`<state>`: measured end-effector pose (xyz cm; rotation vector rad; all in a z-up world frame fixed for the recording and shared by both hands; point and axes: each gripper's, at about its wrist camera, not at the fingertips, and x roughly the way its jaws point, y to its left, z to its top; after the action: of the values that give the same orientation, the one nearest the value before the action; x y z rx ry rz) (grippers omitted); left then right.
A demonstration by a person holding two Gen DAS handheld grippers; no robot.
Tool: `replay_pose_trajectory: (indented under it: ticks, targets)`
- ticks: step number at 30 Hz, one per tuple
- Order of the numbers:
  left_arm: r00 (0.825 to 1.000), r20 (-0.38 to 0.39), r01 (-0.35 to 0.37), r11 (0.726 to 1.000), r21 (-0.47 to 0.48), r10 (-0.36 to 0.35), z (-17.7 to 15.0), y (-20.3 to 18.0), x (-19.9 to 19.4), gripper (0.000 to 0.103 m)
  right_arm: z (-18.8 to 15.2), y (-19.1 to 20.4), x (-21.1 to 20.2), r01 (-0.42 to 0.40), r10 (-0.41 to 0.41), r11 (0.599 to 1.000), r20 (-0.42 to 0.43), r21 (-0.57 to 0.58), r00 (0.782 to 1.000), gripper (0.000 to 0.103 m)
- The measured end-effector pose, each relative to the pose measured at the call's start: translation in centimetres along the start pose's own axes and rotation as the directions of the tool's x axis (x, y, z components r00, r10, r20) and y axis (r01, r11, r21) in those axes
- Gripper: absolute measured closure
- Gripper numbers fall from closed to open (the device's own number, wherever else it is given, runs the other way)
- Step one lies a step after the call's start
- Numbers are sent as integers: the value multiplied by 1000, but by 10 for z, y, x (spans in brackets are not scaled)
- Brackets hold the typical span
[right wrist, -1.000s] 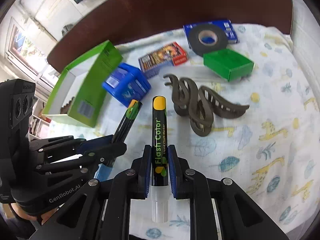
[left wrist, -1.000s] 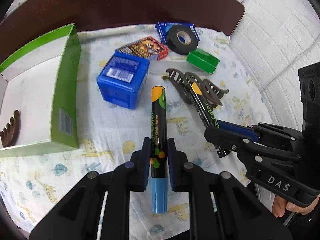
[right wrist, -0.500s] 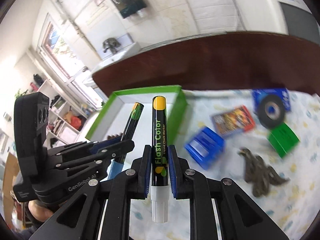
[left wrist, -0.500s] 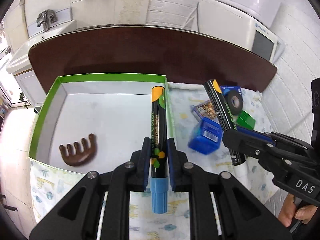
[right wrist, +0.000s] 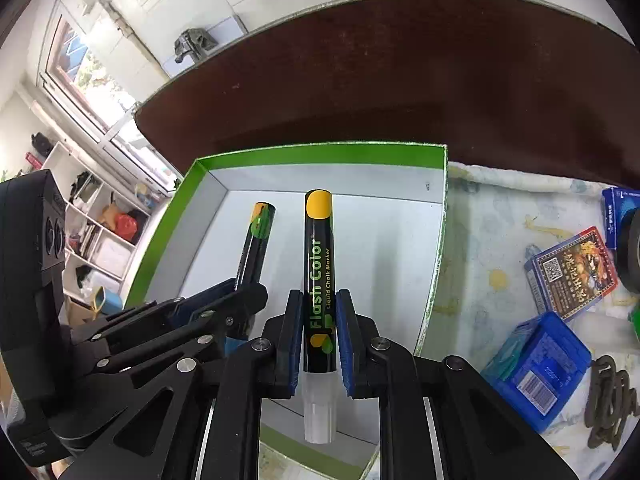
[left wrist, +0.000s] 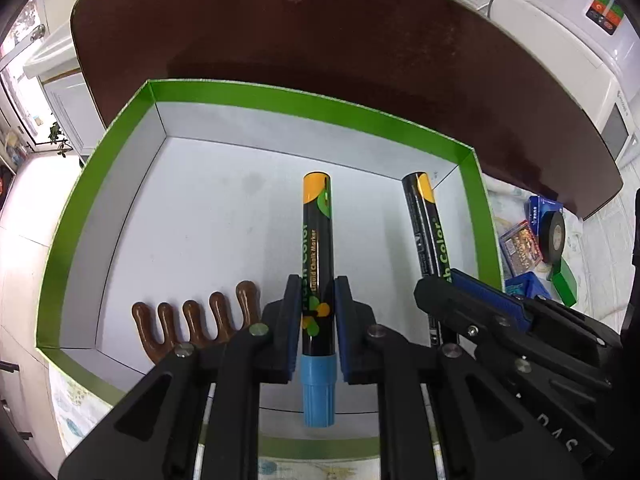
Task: Organize rigid objects
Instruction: 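Carry both markers over the green box with both grippers, then open both grippers to lay the markers inside the green box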
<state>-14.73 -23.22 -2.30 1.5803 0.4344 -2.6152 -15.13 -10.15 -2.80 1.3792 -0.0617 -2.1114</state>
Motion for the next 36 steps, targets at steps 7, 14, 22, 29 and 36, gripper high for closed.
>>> replay_pose_trajectory:
  ticks: [7,14,22,29,36]
  targets:
    - [999,-37,-8,1000,-15,7,-6,11,13,89,-3,8,22,72,-74,996,-27,-51,997,85]
    - [999,-43,-26,1000,-9,26,-11,11,12,89,-4,9,24,96,-98,993,-33,-73,995,85]
    - [999,16,-46,998,-36,47,-8,15,-15,65,-8,2,11,68,-70,997,-43,-47,997,85]
    - [991,134,-16,1000,10,15,-2,-14,-64,60,-10,-39,-67,60,-60,998,82,6,995,85]
    - [981,160,87,984,153,-112,-8,-100,-77,52,-13,-88,-140,85,-110,989,211,122,971,85]
